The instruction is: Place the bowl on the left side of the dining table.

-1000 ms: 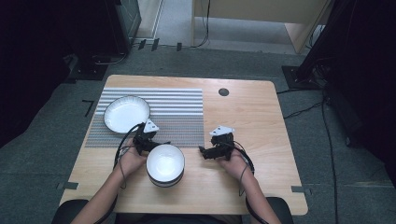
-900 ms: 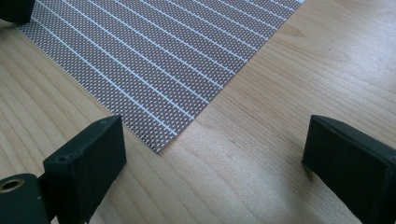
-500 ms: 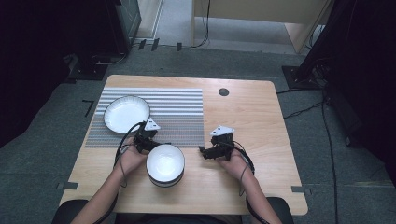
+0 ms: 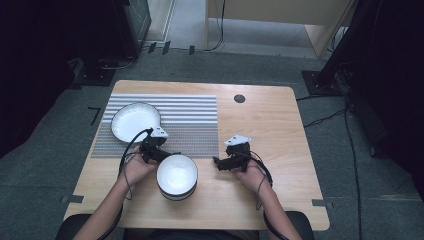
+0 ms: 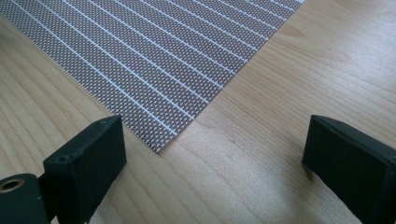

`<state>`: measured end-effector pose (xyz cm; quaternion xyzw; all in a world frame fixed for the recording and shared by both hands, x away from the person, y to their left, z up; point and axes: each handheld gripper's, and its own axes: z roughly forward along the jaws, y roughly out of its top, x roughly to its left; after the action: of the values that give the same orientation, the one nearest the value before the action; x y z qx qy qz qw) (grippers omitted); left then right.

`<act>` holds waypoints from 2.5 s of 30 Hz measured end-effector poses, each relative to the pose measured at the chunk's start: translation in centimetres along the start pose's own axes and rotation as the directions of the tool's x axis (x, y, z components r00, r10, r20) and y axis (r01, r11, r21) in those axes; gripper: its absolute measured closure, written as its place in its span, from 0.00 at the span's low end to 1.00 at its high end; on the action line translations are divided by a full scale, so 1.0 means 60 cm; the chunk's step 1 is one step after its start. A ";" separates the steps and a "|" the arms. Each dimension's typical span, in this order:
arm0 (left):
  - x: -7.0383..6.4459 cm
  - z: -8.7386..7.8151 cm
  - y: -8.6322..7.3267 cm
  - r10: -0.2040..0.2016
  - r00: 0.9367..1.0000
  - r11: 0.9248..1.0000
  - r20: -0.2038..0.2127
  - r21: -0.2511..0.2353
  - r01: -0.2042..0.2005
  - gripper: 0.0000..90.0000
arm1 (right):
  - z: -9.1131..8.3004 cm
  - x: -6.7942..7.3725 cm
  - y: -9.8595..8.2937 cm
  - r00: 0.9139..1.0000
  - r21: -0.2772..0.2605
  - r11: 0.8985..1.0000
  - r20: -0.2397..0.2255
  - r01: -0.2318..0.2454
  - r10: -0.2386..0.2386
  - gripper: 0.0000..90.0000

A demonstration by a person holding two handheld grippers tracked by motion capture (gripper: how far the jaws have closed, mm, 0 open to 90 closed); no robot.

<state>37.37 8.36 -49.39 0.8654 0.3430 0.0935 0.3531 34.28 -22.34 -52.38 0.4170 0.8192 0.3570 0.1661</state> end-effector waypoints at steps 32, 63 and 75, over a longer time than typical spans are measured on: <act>0.007 -0.036 0.011 -0.091 0.989 0.995 0.112 0.036 0.088 0.25 | 0.000 0.000 0.000 1.000 0.001 1.000 -0.002 0.005 -0.005 0.05; 0.006 -0.081 0.027 -0.063 0.989 0.998 0.136 0.022 0.061 0.26 | 0.002 0.002 0.001 1.000 0.009 1.000 -0.008 0.012 -0.012 0.02; 0.005 -0.093 0.033 -0.064 0.986 0.998 0.152 0.011 0.063 0.26 | 0.002 0.002 0.001 1.000 0.012 1.000 -0.008 0.011 -0.011 0.02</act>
<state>36.37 10.58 -43.96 0.8598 0.3425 0.0149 0.3783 34.29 -22.15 -52.41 0.4120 0.8243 0.3527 0.1624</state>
